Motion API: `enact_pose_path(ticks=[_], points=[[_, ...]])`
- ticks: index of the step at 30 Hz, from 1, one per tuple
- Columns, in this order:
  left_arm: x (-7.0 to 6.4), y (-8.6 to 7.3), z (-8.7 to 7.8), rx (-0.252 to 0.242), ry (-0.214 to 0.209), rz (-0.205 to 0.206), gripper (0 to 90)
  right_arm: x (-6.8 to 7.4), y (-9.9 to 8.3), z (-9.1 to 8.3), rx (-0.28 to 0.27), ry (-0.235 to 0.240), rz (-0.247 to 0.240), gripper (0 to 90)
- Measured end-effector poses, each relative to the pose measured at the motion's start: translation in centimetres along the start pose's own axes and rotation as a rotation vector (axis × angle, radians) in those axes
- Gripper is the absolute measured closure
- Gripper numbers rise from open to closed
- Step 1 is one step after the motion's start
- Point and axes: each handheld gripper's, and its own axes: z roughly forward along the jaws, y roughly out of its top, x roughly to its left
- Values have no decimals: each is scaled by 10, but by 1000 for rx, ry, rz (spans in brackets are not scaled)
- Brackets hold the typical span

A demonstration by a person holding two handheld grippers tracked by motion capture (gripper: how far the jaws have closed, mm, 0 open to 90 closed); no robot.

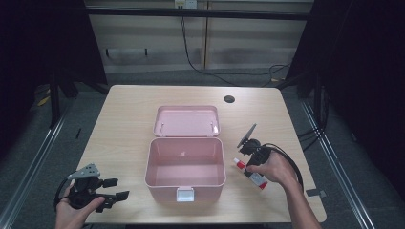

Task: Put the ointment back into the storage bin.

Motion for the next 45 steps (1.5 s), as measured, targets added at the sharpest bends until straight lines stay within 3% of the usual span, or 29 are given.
enact_pose_path(ticks=[4, 8, 12, 15, 26, 32, 45], points=[[1, 0, -1, -10, -1, -6, 270, 1, -4, -3, 2, 10, -60, 712], [1, 0, -2, -11, 1, -8, 270, 2, -9, -7, 5, 12, -155, 712], [1, 0, -1, -8, 2, -5, 270, 6, -15, -13, 2, 42, -208, 712], [1, 0, -1, -5, 1, -3, 270, 10, -17, -21, 8, 9, -236, 712], [1, 0, -1, -9, 1, -4, 270, 13, -21, -41, -31, 26, -266, 712], [1, 0, -1, -10, 1, -4, 270, 15, -21, -46, -30, 35, -223, 712], [1, 0, -1, -4, 2, -3, 268, 20, -22, -67, -50, 43, -239, 712]])
